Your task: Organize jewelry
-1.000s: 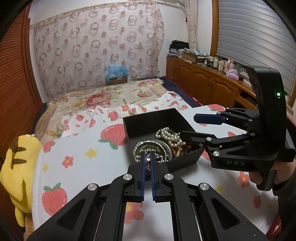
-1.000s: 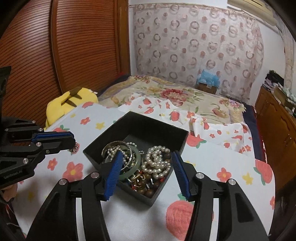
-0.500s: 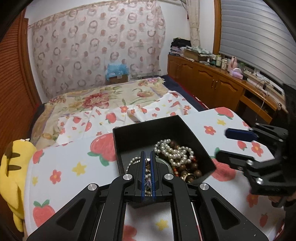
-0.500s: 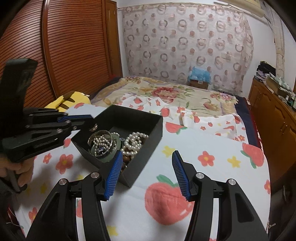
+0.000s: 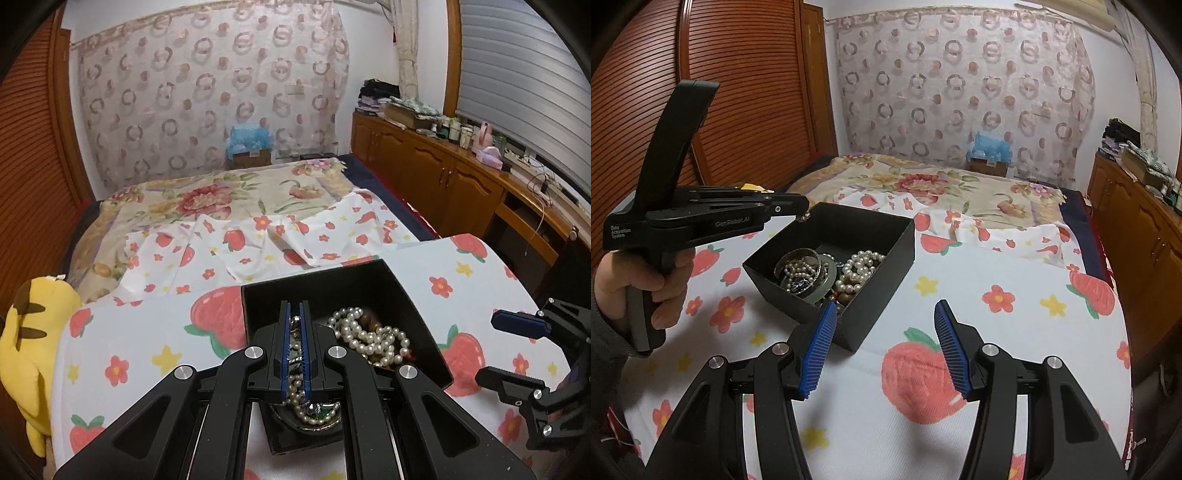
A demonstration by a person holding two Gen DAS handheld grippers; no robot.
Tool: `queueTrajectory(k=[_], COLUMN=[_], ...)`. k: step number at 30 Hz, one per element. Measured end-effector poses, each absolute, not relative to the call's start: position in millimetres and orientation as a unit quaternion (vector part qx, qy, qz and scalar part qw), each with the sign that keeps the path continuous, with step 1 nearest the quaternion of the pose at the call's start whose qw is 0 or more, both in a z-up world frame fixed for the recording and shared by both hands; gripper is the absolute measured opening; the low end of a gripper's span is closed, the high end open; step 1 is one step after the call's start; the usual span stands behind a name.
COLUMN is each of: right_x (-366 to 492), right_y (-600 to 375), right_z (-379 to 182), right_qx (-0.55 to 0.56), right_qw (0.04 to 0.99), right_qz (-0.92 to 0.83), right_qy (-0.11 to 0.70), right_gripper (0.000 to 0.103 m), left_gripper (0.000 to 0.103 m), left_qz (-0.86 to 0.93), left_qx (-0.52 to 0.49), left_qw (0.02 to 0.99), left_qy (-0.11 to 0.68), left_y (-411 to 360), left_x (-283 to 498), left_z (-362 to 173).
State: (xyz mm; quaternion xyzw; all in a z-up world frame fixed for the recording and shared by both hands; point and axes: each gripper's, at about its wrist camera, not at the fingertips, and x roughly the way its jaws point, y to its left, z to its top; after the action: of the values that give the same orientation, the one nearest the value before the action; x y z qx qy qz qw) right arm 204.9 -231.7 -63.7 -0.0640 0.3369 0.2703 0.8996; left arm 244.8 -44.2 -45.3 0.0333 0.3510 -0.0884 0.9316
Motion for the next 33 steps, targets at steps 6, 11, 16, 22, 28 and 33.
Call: queueTrajectory(k=[6, 11, 16, 22, 28, 33], right_x=[201.9, 196.8, 182.5, 163.1, 142.1, 126.7], right_y=[-231.0, -230.1, -228.4, -225.0, -220.0, -219.7], right_z=[-62.5, -59.8, -51.3, -37.4, -24.3, -16.7], right_qx=[-0.062, -0.055, -0.052, -0.040, -0.035, -0.032], right_qw=[0.902, 0.906, 0.913, 0.922, 0.929, 0.935], right_qz=[0.265, 0.256, 0.251, 0.249, 0.248, 0.242], right_qy=[0.336, 0.332, 0.316, 0.295, 0.273, 0.258], right_gripper=[0.058, 0.058, 0.058, 0.064, 0.075, 0.092], left_gripper=[0.025, 0.046, 0.086, 0.095, 0.095, 0.095], left_qz=[-0.089, -0.088, -0.075, -0.063, -0.053, -0.042], left_qx=[0.032, 0.032, 0.027, 0.025, 0.004, 0.005], left_qw=[0.934, 0.937, 0.946, 0.952, 0.955, 0.958], left_qy=[0.343, 0.335, 0.316, 0.298, 0.292, 0.282], left_y=[-46.5, -47.3, -39.0, -30.2, -21.6, -18.1], left_x=[240.6, 227.0, 197.3, 160.2, 128.9, 109.8], left_z=[-40.7, -36.1, -30.7, -24.0, -19.3, -14.8])
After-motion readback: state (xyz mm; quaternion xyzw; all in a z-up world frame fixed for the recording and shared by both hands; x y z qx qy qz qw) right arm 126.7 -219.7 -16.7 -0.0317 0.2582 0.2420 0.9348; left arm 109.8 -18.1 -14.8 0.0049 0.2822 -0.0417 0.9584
